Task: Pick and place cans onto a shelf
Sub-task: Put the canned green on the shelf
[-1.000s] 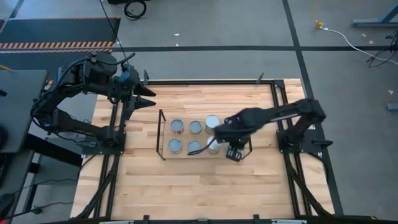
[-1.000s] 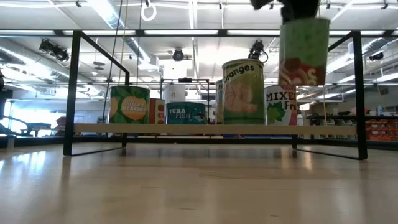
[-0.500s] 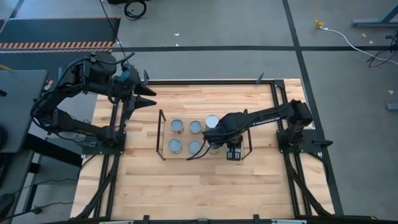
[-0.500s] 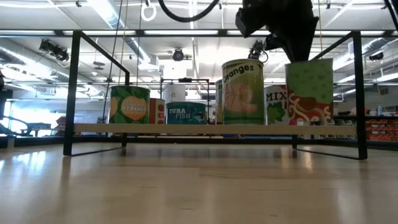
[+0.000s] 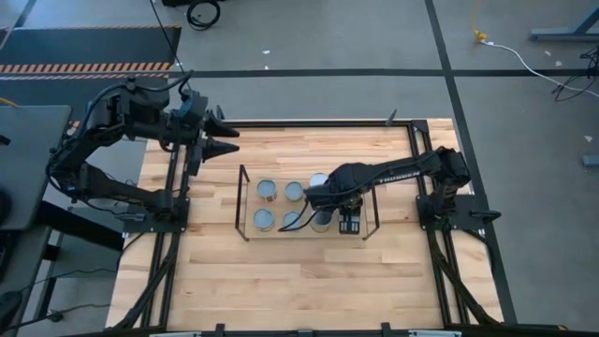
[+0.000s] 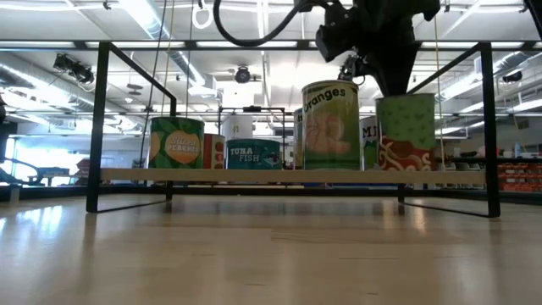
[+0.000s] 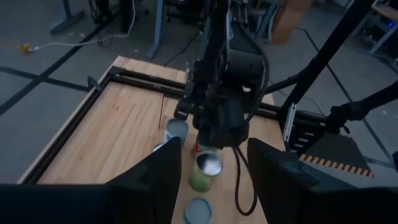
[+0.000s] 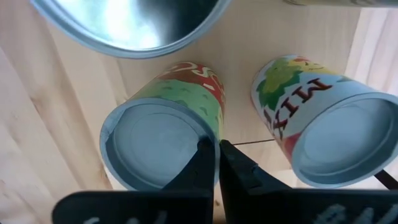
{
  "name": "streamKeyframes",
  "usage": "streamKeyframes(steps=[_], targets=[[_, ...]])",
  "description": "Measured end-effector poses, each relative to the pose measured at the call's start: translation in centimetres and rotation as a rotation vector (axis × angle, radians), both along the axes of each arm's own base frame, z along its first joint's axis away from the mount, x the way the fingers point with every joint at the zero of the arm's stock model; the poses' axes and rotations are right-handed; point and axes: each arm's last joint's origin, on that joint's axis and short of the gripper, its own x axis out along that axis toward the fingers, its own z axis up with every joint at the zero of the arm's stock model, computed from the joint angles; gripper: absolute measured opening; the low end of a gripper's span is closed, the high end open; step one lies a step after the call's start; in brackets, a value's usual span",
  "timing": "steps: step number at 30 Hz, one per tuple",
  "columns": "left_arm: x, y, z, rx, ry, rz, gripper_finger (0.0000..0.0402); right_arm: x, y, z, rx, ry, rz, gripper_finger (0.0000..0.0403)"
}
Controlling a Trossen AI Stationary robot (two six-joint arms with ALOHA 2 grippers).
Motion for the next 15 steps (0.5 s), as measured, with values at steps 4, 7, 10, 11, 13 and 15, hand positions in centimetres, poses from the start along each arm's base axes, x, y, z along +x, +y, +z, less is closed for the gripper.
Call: streamKeyframes(steps=[4,7,10,11,13,15], targets=[[0.1,0.02,0.25,0.006,-0.027,0.0,0.0188,0.01,-0.26,-0.01,-0.003,0.001,-0.007,0.0017],[0.18,0.05,0.53,0.011,-0.057,0.001,0.0188,-0.05,-0.31,-0.02,-0.007,0.008,-0.002,0.0024],[0.18,0.02,0.52,-0.025,-0.057,0.006,0.0188,-0.09,-0.3,-0.02,-0.006,0.013,0.014,0.0033],[0.17,-0.03,0.47,-0.041,-0.053,-0.007,0.0188,-0.1,-0.3,-0.02,-0.005,0.014,0.016,0.0036],[0.17,-0.15,0.49,-0.046,-0.056,-0.051,0.0188,-0.09,-0.3,-0.03,-0.004,0.014,0.015,0.0042],[0.17,-0.21,0.49,-0.024,-0.058,-0.081,0.0188,-0.09,-0.28,-0.03,-0.001,0.014,0.016,0.0049]])
